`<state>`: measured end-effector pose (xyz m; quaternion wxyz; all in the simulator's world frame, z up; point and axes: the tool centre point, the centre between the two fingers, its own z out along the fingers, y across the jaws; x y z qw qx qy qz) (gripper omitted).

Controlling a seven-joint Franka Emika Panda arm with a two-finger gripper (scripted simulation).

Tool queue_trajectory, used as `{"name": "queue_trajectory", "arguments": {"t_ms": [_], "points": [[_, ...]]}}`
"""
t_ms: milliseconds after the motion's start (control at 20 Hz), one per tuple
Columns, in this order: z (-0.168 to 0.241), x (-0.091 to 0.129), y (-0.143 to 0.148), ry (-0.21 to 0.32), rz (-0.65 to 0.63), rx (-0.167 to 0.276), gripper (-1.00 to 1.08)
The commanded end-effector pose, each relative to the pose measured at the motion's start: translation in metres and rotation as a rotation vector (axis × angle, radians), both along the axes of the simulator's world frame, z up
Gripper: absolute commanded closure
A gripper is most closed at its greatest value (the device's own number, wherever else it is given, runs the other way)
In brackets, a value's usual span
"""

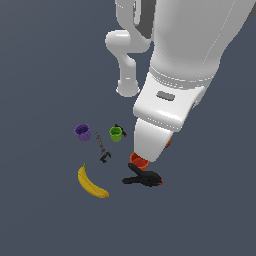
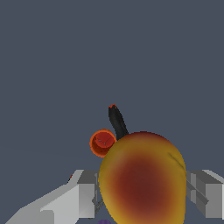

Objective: Pick up a designated object from a clutter of objects.

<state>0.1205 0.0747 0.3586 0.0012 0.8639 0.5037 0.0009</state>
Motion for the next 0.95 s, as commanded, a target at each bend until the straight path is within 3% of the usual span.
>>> {"name": "queue_trajectory", "arguments": {"t_ms": [0,450,900], "points": [[0.021,0.0,0.01,0.001,-0.001,0.0,1.08],[0.061,0.002,0.032,0.002,-0.001,0.001,1.08],[0.07,0.003,0.037,0.002,-0.001,0.001,1.08]]}}
